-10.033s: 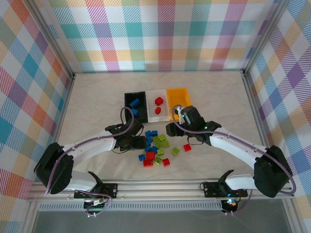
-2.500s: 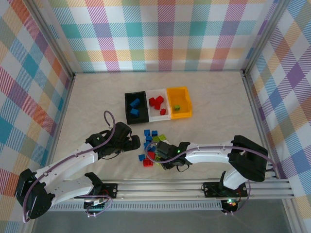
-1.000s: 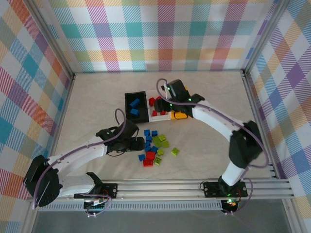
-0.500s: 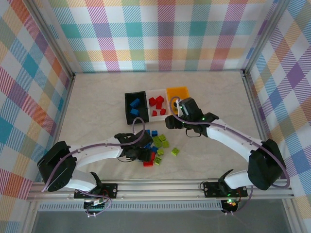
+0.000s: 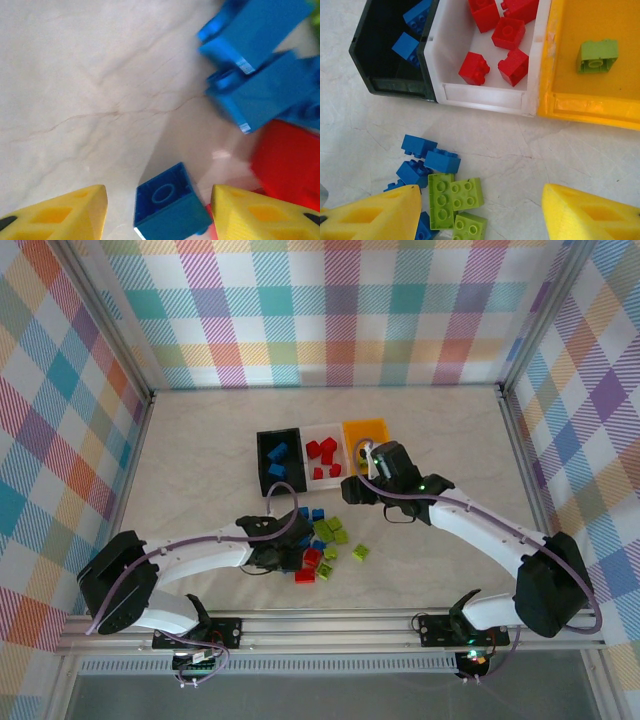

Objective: Sort the legos into containers by color

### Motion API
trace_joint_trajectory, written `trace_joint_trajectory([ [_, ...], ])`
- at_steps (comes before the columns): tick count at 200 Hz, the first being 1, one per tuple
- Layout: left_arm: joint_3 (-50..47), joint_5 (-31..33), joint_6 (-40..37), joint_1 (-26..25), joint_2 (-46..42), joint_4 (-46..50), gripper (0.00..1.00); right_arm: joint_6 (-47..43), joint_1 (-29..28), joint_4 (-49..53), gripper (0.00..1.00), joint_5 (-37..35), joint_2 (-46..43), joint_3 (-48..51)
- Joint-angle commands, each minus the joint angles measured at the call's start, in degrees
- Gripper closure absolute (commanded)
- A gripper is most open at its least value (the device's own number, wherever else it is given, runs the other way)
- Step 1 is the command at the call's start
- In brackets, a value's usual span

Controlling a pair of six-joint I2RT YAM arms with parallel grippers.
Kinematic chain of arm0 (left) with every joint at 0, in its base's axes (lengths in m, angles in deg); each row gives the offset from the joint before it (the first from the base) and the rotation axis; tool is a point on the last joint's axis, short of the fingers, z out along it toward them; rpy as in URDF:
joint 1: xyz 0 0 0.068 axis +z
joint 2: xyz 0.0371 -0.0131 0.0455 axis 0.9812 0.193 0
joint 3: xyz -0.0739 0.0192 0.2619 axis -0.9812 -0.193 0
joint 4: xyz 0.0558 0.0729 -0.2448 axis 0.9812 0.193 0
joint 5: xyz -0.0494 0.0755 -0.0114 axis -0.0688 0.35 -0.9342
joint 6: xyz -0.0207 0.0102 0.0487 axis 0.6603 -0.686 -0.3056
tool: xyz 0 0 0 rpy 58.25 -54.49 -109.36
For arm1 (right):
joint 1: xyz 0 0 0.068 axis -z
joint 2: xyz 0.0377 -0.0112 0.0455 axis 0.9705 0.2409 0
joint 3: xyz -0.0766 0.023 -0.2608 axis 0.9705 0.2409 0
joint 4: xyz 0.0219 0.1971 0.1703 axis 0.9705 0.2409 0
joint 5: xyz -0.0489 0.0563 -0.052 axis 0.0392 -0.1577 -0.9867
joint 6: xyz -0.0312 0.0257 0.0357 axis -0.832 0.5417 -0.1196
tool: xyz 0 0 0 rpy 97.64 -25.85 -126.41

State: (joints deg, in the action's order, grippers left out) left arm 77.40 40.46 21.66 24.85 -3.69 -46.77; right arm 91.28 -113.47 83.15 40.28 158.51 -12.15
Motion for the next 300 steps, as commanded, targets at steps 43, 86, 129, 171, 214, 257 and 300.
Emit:
trace_joint_trajectory([
  [43, -3.22, 1.26, 1.15, 0.51, -9.72, 6.56, 0.27, 0.92, 0.06, -2.31, 0.35, 0.39, -0.94, 0.57],
  [86, -3.39, -0.02, 0.7, 0.67, -5.94, 3.87, 0.22, 1.18, 0.12, -2.53, 0.35, 0.48, -1.07, 1.17],
  [129, -4.1, -1.03, 1.11, 1.02, 0.44, -0.89, 0.4, 1.21, 0.14, -2.13, 0.35, -0.05, -2.65, 1.89],
  [171, -3.06, 0.36, 1.42, 1.07, -1.03, 0.83, 0.61, 1.31, 0.14, -2.11, 0.35, -0.05, -3.57, 2.15],
  [214, -1.21, 0.76, -0.36, 6.54, -6.22, 3.16, 0.72, 1.93, 0.14, -2.96, 0.35, 0.17, -4.22, 3.13],
  [257, 13.53, 2.15, -6.91, 17.37, -3.42, 2.69, 0.72, 3.03, 0.14, -3.25, 0.34, 0.2, -5.07, 5.02],
  [300, 31.51, 4.89, -11.4, 24.29, 14.14, 1.84, 0.74, 3.98, 0.13, -2.44, 0.34, -0.18, -6.01, 6.93],
])
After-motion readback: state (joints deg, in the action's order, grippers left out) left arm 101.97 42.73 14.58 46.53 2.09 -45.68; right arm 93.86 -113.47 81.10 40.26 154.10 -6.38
